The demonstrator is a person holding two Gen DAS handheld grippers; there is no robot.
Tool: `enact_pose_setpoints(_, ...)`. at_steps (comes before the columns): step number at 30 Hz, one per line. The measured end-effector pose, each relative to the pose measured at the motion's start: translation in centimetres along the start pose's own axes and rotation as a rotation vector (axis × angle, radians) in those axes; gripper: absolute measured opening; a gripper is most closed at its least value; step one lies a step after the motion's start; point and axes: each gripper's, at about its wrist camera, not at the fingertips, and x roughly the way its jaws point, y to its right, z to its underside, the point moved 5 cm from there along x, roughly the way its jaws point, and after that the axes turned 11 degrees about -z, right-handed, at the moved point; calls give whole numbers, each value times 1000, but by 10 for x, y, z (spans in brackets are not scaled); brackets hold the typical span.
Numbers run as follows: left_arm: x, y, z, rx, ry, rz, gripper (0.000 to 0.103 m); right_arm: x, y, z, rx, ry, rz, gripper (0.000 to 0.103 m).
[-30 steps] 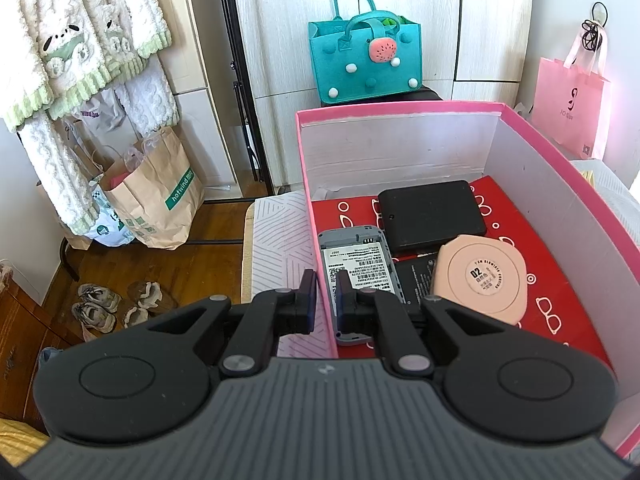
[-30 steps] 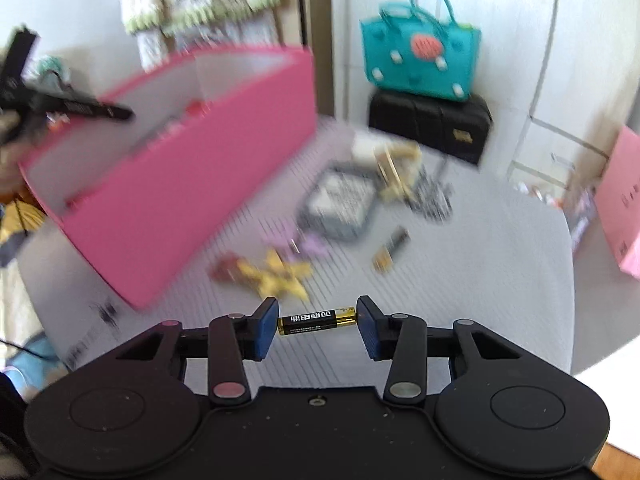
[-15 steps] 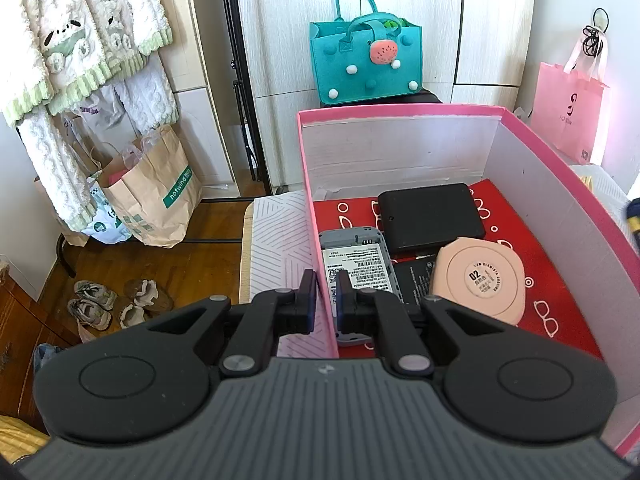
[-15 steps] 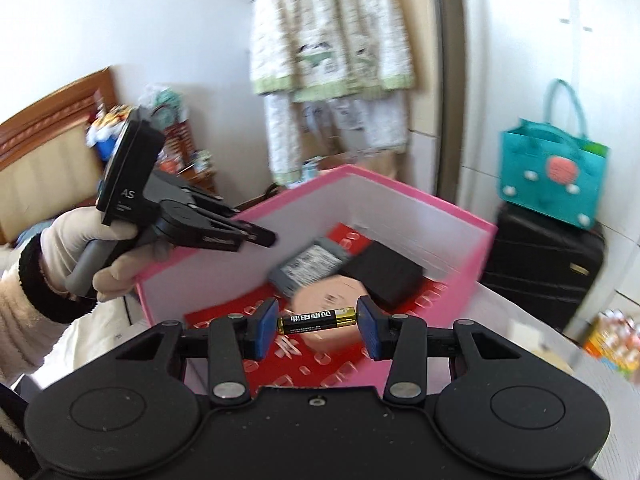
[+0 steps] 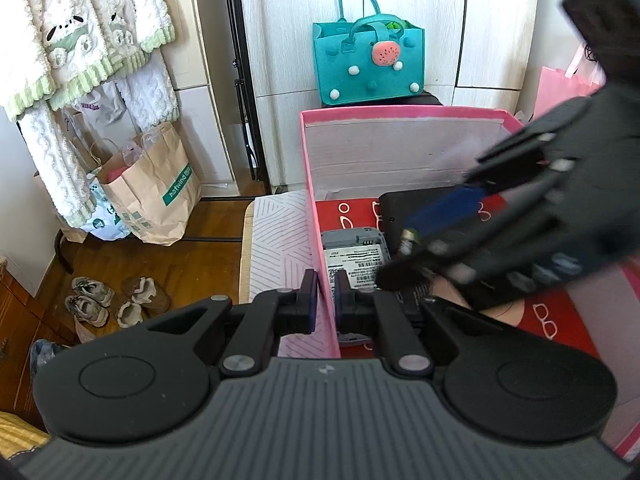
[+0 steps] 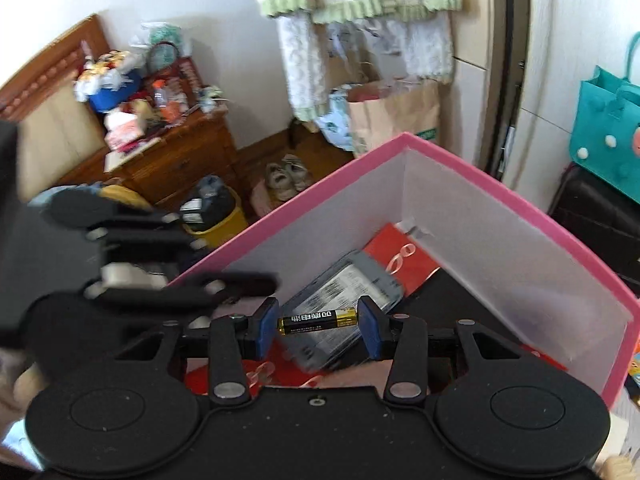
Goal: Organize rigid objects
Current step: 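Lower the AA battery into the box and open the right gripper, then move the right gripper back to the yellow star clip with keys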
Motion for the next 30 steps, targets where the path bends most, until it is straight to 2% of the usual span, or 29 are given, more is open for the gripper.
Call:
enact_pose_setpoints(7, 0, 2, -1, 1, 3, 0, 8, -11, 20, -1, 119, 89, -90, 49)
enact_pose_setpoints(15, -1, 0, 0, -2, 3, 1, 8, -76, 11, 27, 113, 185, -26, 50)
enact_pose_setpoints(21, -1, -1, 0, -1, 3, 0, 8, -122, -2, 71, 86, 224, 56, 53)
enact_pose_setpoints(27, -1, -3, -1, 5, 3, -6, 8, -144, -5, 127, 80, 223, 167, 54)
enact_pose_setpoints(28, -1, -3, -1, 2, 2, -4, 8, -146, -5, 135, 88, 219, 176, 63)
enact_pose_setpoints(30, -1, -2, -1, 9, 3, -6, 8, -154, -4, 148, 115, 244, 153, 64)
